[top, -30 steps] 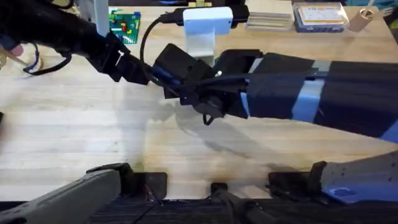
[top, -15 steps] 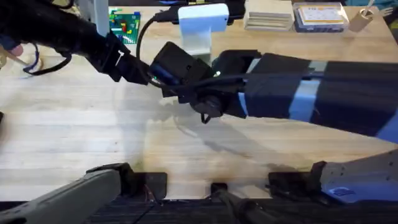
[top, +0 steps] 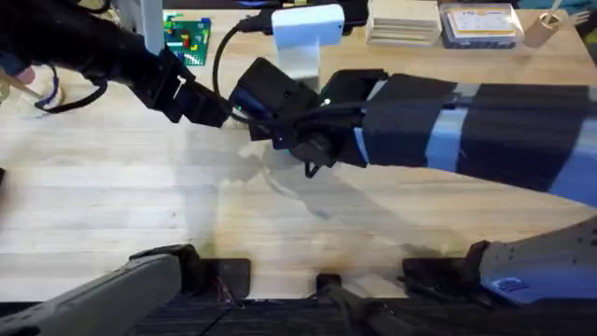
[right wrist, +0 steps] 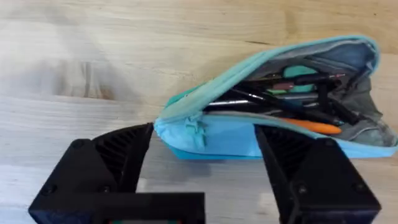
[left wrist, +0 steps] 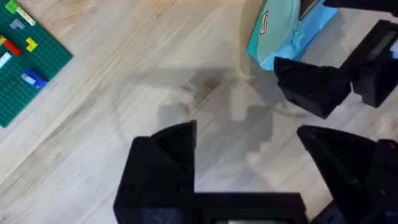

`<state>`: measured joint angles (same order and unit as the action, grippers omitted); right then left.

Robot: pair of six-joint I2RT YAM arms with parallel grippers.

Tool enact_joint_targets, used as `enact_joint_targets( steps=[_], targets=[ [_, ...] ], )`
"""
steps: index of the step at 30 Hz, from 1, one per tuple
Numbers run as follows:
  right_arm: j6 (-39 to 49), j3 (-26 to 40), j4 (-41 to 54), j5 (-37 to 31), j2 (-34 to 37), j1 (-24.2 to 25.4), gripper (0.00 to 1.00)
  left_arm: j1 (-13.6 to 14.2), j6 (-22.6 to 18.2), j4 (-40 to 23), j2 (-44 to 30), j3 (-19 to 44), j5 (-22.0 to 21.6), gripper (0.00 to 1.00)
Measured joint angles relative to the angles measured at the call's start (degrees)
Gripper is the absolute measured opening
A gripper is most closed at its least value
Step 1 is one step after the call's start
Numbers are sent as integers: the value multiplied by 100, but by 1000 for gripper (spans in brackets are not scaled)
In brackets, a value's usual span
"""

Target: Unzip the bag, pick up the pens from the table one at a time and place them inside, then zip the bag closed.

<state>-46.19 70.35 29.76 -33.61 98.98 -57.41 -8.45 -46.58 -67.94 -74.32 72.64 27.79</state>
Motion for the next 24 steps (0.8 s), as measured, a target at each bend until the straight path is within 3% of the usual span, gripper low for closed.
enact_joint_targets(
  steps=[24],
  targets=[
    [0, 0, -201, 15, 302, 70, 997, 0, 0, 0, 2, 2, 0, 993]
  ],
)
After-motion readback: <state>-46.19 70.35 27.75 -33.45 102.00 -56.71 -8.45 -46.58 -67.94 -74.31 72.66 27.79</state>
